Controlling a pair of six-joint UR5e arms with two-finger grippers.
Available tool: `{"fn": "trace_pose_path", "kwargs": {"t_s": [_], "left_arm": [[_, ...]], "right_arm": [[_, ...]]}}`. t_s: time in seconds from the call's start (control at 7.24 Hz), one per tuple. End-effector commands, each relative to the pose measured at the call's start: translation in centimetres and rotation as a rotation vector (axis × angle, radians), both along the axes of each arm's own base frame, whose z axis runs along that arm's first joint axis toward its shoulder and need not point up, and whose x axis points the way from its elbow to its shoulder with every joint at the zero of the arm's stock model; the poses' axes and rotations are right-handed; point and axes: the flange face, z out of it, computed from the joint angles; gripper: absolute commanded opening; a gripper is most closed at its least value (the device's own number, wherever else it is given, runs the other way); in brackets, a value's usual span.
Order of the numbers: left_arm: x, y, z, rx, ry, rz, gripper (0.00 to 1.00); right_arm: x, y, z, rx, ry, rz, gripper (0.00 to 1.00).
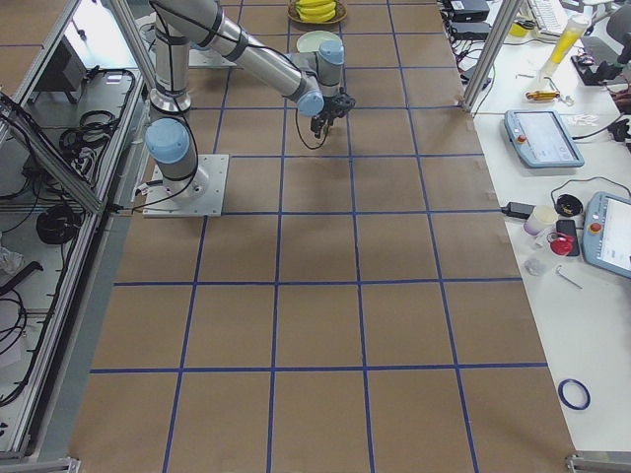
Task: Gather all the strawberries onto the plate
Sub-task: 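Move the right gripper back and grasp the last strawberry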
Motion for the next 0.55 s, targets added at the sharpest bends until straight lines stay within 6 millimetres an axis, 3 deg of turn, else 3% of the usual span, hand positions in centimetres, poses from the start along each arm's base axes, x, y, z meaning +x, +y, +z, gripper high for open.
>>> {"fn": "trace_pose_path", "kwargs": {"t_s": [0.0,0.28,0.41], "left_arm": [[0.0,0.0,0.0,0.0,0.0,0.0,1.0],[0.0,0.0,0.0,0.0,0.0,0.0,1.0],[0.0,0.0,0.0,0.0,0.0,0.0,1.0]], "right_arm": [[0.3,-0.4,0.3,-0.013,-0.026,0.001,0.0],[0.8,-1.6,2.3,-0.072,-0.043,-0.003,0.0],[2.5,-3.3,5.1,-0.122,-0.118,-0.023,0.0]]}}
